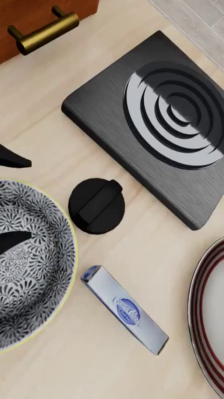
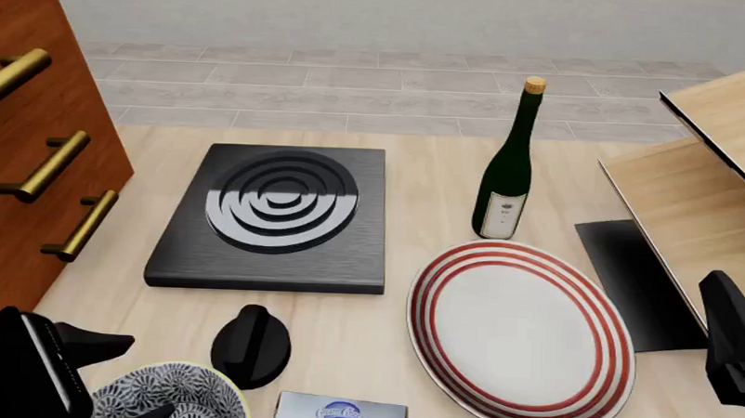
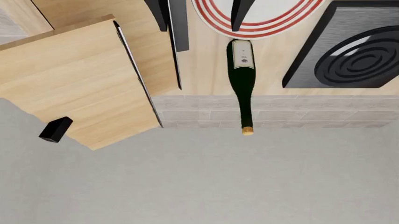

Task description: Put the bowl on the stove.

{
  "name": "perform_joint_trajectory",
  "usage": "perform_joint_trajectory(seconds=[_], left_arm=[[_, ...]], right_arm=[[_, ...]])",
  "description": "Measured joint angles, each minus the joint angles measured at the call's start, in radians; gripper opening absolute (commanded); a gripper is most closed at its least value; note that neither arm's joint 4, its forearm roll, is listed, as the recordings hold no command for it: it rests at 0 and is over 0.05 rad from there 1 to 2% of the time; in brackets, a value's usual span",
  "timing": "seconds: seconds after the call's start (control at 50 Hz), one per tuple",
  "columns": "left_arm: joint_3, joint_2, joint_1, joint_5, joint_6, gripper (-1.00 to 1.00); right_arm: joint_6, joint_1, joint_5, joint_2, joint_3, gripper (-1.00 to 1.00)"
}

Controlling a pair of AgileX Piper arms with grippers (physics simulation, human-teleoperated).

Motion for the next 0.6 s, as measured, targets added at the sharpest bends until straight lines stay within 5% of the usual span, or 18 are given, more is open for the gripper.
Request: perform_joint_trajectory(seconds=[0.6], left_arm=[[0.045,0.108,0.007,-0.100,0.023,1.00]], right_arm=[[0.000,0.000,0.000,0.000,0.000,1.00]])
